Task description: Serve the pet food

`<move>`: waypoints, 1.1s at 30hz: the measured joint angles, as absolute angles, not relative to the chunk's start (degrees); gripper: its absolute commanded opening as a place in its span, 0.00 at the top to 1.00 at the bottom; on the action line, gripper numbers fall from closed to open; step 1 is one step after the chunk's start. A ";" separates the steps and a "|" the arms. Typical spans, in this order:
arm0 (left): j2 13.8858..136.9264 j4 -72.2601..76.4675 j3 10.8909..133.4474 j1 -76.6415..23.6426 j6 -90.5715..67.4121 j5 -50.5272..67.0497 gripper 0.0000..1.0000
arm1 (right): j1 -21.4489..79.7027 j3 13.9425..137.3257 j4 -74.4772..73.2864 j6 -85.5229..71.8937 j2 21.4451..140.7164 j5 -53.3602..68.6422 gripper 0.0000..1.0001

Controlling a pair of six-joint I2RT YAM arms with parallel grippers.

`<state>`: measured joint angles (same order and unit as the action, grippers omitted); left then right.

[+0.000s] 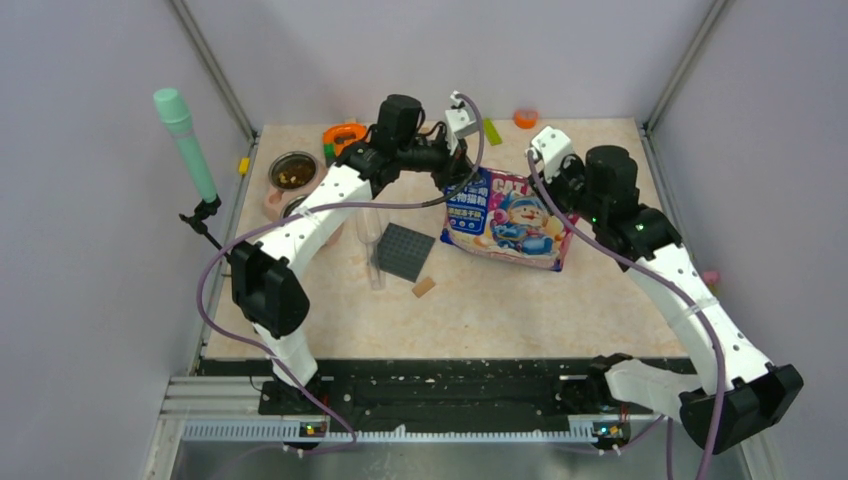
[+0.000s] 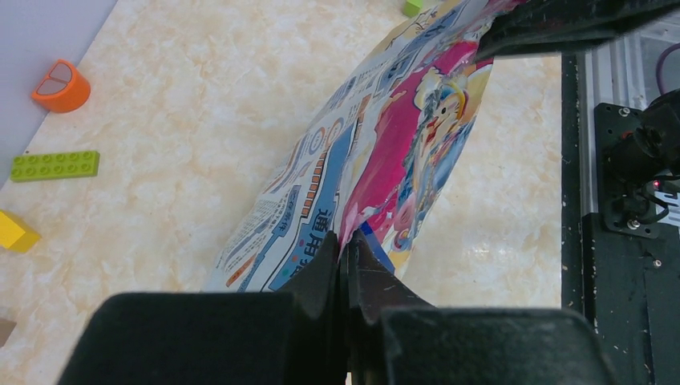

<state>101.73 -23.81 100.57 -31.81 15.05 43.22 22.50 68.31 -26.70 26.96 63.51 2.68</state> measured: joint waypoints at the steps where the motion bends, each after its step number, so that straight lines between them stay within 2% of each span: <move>1: 101.73 -23.75 100.57 -31.83 15.05 43.22 1.00 | 22.35 68.25 -27.03 27.05 63.13 2.46 1.00; 9: 101.73 -23.59 100.57 -31.99 15.09 43.24 0.99 | 21.43 67.44 -28.42 27.24 61.56 4.91 1.00; 10: 101.73 -23.59 100.57 -32.01 15.09 43.27 0.83 | 21.21 67.44 -28.53 27.24 61.49 5.28 1.00; 11: 101.73 -23.75 100.57 -32.01 15.14 43.24 0.61 | 21.10 67.44 -28.53 27.22 61.52 5.52 1.00; 12: 101.73 -23.90 100.64 -32.01 15.27 43.18 0.46 | 21.02 67.44 -28.58 27.27 61.52 5.63 1.00; 14: 101.73 -25.30 101.51 -31.83 15.77 42.04 0.39 | 20.53 67.44 -28.88 27.22 61.39 5.80 1.00; 17: 101.73 -28.38 103.53 -30.39 16.05 39.44 0.39 | 19.64 67.44 -29.19 27.07 61.23 5.74 1.00; 24: 101.38 -33.71 104.12 -27.99 18.35 36.73 0.48 | 19.33 67.44 -29.23 27.00 61.23 6.09 1.00; 25: 101.38 -33.91 104.12 -27.83 18.37 36.82 0.54 | 19.27 67.44 -29.21 27.00 61.25 6.13 0.90; 26: 101.38 -34.00 104.12 -27.73 18.39 37.04 0.64 | 19.25 67.44 -29.23 27.00 61.25 6.15 0.76; 27: 101.38 -34.11 104.12 -27.66 18.26 37.32 0.81 | 19.25 67.44 -29.28 26.85 61.25 6.11 0.65; 28: 101.38 -34.22 104.12 -27.62 18.50 37.78 0.98 | 19.22 67.46 -29.28 27.07 61.25 5.54 0.61; 33: 101.56 -34.24 104.25 -27.75 18.13 38.61 1.00 | 18.09 67.51 -30.11 27.31 60.51 1.74 0.60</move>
